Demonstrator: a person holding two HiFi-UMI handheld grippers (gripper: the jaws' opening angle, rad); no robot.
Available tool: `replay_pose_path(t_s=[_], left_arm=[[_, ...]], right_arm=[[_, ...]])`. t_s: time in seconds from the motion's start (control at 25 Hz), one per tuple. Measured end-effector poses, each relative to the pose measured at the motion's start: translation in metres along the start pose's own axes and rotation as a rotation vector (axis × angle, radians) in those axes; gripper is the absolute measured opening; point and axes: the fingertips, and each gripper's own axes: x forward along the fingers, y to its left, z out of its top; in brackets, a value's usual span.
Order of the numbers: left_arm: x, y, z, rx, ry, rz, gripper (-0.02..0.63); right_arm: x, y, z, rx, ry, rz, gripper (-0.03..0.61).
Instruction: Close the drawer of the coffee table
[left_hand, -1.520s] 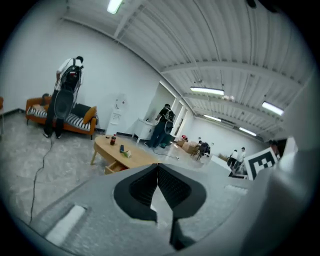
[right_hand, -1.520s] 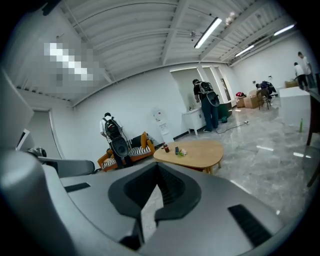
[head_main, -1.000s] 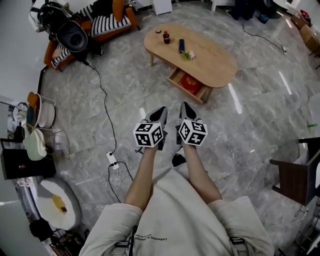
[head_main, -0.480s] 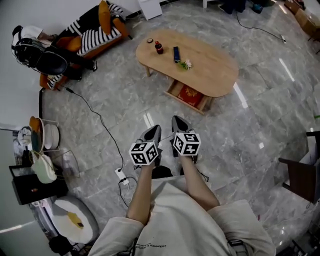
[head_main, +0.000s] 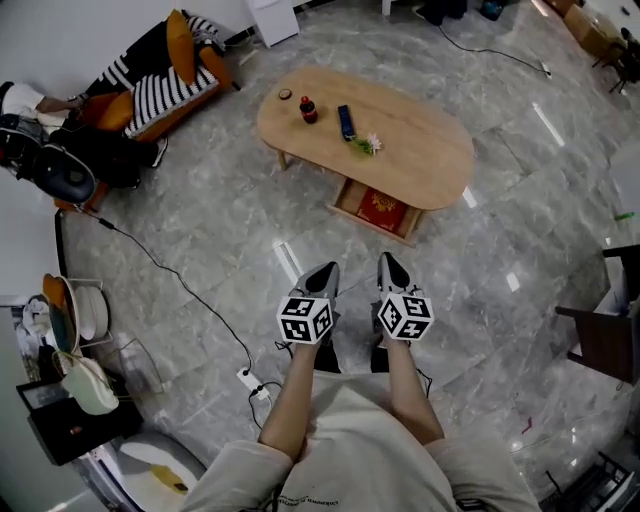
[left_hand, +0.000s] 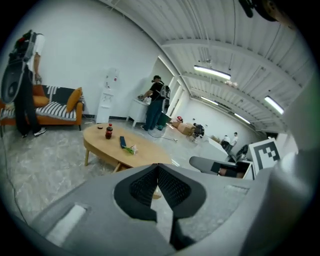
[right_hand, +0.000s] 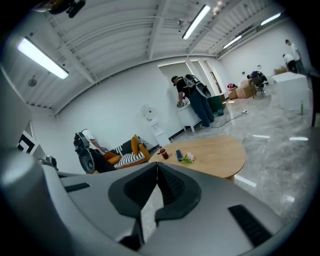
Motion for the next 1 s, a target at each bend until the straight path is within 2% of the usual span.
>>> replay_pose_path(t_s=[0.08, 0.2, 0.28, 0.48, 0.56, 0.68, 0.76, 0.92, 1.0], left_arm=[[0.002, 0.015, 0.009, 0.09, 0.043, -0.047, 0.009], [-0.002, 0.051, 0.03, 0.266, 0.08, -0.071, 0.009], [0.009, 0.077, 0.04, 0.331, 0.079, -0.089, 0.009], [0.047, 0.094, 0.002, 0.479, 0.117, -0.226, 0.009], [0.062, 0.093, -0.014, 0.495, 0.12, -0.258, 0.009], [0.083, 0.091, -0.036, 0.46, 0.094, -0.257, 0.009], [0.101, 0.089, -0.049, 0.445, 0.056, -0.223, 0.009], [0.137, 0.08, -0.068, 0.529, -0.03, -0.138, 0.009], [0.149, 0.077, -0.076, 0.533, -0.05, -0.129, 0.009]], right_arm=[[0.003, -0.003, 0.0, -0.044, 0.0, -0.059, 0.015], [0.008, -0.009, 0.003, -0.105, -0.003, -0.146, 0.017], [0.018, -0.019, 0.005, -0.103, -0.035, -0.201, 0.017], [0.019, -0.052, -0.023, -0.043, -0.112, -0.327, 0.015], [0.017, -0.07, -0.038, -0.016, -0.127, -0.375, 0.015], [0.015, -0.09, -0.069, 0.03, -0.123, -0.387, 0.015], [0.021, -0.103, -0.088, 0.028, -0.109, -0.372, 0.015], [0.025, -0.132, -0.115, -0.004, -0.096, -0.375, 0.015], [0.027, -0.145, -0.13, -0.017, -0.086, -0.353, 0.015]])
